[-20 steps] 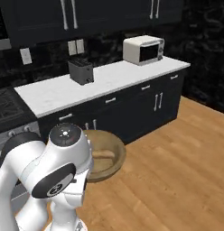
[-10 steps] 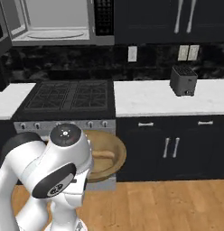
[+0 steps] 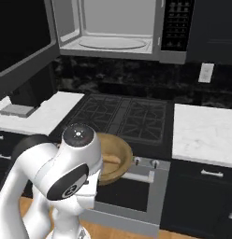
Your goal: Pick the sweet potato from the sink and place it in the bowl. Then pick the bowl and place it in the microwave. Then close the microwave door and press the start button.
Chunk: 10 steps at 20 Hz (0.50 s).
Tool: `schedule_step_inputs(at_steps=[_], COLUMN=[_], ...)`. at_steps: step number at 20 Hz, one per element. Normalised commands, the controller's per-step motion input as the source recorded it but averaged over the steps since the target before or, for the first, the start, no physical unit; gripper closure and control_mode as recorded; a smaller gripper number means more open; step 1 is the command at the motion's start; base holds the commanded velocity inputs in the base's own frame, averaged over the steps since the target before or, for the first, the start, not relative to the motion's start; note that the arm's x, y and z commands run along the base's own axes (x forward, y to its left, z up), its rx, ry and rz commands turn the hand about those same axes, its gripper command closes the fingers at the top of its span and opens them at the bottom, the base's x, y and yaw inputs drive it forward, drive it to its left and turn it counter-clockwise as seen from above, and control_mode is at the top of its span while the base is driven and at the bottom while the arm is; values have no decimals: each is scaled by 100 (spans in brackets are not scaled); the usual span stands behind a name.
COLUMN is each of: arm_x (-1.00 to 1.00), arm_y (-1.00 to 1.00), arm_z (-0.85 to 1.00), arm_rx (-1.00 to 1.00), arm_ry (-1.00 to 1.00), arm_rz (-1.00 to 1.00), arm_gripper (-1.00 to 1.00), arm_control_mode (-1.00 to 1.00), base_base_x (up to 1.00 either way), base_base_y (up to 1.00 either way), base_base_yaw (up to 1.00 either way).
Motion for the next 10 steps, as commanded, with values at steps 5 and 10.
schedule_step_inputs(at_steps=[5,10], arm_x=[0,0], arm_y=[0,0], arm_z=[0,0], arm_rx=[0,0], arm_ry=[0,0], arm_rz=[0,0], arm_gripper=[100,100], arm_control_mode=[100,100], base_base_x=[55,63], base_base_y=[40,-4], base_base_yaw=[18,0])
